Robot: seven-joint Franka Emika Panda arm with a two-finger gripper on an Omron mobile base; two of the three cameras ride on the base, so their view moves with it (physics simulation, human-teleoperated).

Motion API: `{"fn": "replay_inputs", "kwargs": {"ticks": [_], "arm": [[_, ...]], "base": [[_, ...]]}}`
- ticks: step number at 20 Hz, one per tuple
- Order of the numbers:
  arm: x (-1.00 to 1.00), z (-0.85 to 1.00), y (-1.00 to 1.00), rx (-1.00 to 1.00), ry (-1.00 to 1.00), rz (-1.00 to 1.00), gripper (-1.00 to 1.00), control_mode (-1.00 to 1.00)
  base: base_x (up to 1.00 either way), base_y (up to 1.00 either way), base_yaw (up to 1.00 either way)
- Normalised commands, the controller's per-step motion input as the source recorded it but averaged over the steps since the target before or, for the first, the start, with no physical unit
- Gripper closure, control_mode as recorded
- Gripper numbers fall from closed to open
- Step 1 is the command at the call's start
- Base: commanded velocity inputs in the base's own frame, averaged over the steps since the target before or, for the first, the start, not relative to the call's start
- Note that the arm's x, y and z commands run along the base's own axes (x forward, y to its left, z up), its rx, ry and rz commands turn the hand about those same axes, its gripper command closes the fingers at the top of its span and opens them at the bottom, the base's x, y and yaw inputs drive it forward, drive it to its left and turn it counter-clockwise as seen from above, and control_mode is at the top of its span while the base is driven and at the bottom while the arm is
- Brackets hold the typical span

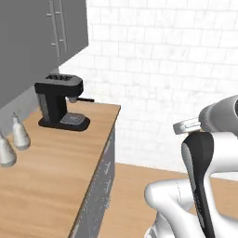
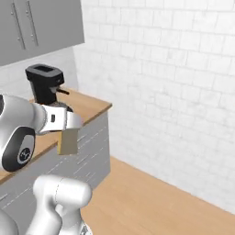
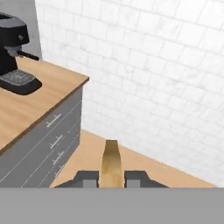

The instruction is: Start the toaster. Once the lever pops up, take the bread to the plate on the dining counter.

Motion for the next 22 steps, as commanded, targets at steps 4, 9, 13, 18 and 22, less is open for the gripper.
{"fn": "replay_inputs", "kwargs": {"ticks": [4,9,13,18,22], "arm": [[0.00,0.00,0.00,0.00,0.00,0.00,1.00,1.00],[0.00,0.00,0.00,0.00,0.00,0.00,1.00,1.00],[0.00,0.00,0.00,0.00,0.00,0.00,1.00,1.00],[0.00,0.00,0.00,0.00,0.00,0.00,1.00,1.00],[0.00,0.00,0.00,0.00,0.00,0.00,1.00,1.00]], "base": [[0.00,-0.12,-0.94],[0.00,-0.16,-0.93],[0.00,-0.21,-0.91],[0.01,-0.22,-0.89],[0.03,-0.26,-0.85]]}}
